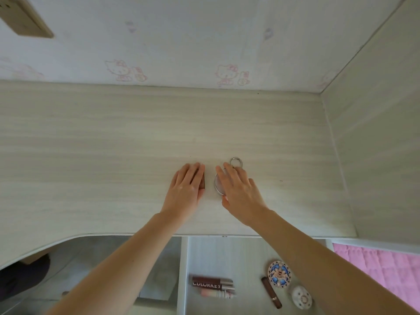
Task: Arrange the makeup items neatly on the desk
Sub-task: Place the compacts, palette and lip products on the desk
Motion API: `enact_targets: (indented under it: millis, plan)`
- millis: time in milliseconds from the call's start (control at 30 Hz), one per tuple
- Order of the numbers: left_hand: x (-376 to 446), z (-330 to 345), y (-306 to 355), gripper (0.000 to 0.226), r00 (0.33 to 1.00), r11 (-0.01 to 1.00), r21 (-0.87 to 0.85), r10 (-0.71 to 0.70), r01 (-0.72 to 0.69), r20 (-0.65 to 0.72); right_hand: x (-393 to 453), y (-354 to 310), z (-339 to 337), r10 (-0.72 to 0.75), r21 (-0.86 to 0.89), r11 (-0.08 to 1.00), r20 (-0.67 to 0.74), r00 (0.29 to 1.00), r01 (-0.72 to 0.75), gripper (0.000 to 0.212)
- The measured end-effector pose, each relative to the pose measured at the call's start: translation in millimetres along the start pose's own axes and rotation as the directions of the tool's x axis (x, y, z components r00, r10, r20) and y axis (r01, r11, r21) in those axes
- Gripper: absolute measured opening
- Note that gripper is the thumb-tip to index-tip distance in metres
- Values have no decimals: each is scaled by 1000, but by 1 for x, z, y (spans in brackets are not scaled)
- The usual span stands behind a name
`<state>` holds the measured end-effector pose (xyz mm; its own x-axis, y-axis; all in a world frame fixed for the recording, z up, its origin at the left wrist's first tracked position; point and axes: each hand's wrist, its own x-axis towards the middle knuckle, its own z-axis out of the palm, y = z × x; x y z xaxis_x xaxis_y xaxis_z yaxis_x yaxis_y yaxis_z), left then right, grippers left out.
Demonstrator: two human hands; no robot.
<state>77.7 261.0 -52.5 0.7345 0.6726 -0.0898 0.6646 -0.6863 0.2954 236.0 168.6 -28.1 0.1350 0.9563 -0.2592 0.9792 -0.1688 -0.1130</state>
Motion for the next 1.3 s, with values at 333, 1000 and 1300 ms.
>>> enact_targets:
  millis: [333, 1000, 1300]
  plan:
    - [-21, 14, 14, 45, 987, 993, -110, -66, 50, -149, -18, -8, 7, 58, 92, 995, -226, 972, -38, 57]
    - [59, 12, -9, 44, 983, 979, -198, -80, 46, -168, 78, 23, -6, -18, -30, 999, -40, 999, 17, 62]
    - [62, 10, -15, 49, 979, 988, -157, -45, 13, -201, 78, 24, -8, -20, -42, 999, -5, 1000, 20, 64]
